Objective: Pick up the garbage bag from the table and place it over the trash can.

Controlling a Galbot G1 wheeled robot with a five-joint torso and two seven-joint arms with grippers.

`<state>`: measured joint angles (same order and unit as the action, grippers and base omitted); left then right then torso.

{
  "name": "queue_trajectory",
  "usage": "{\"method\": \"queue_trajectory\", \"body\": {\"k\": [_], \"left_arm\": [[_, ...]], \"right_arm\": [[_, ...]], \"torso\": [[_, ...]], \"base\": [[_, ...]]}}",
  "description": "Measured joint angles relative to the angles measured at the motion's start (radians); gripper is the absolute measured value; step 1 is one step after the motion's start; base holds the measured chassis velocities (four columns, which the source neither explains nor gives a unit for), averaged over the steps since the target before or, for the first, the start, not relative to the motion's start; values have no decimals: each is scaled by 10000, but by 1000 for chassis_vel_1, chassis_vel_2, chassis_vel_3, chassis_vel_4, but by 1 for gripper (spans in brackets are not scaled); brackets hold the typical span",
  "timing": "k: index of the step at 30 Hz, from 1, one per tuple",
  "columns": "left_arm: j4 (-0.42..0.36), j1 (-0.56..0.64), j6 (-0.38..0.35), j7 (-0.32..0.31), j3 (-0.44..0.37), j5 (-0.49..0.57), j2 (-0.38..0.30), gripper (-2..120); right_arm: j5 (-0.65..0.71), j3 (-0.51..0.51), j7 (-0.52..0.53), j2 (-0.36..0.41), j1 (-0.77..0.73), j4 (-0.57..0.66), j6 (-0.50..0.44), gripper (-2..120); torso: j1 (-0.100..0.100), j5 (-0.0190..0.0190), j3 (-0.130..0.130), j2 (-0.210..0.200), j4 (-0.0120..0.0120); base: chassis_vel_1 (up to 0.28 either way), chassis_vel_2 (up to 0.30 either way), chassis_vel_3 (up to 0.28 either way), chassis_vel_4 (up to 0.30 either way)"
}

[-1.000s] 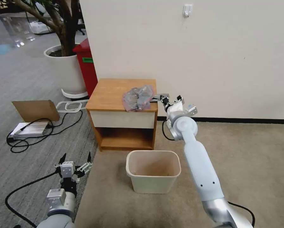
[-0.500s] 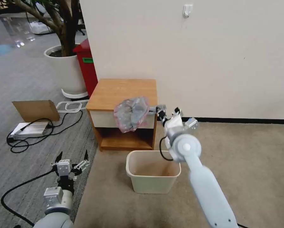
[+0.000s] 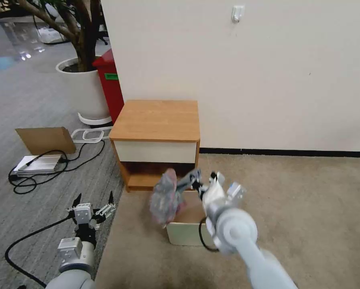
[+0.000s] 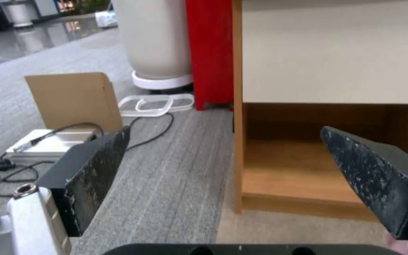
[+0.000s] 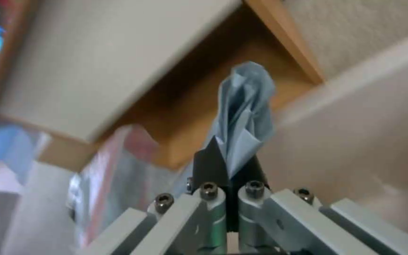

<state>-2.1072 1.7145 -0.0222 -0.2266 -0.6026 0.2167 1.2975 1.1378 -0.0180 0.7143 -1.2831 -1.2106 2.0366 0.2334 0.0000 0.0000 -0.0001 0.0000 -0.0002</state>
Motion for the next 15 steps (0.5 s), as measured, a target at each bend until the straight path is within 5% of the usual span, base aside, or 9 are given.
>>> {"method": "queue_trajectory", "body": {"k": [15], "left_arm": [[54,70,16,-4,194,-66,-10,100]], "right_arm": [[-475,-527,385,59,-264,-130,27,0]], "torso": [[0,0,1,0,2]], "base": [[0,0,0,0]]}}
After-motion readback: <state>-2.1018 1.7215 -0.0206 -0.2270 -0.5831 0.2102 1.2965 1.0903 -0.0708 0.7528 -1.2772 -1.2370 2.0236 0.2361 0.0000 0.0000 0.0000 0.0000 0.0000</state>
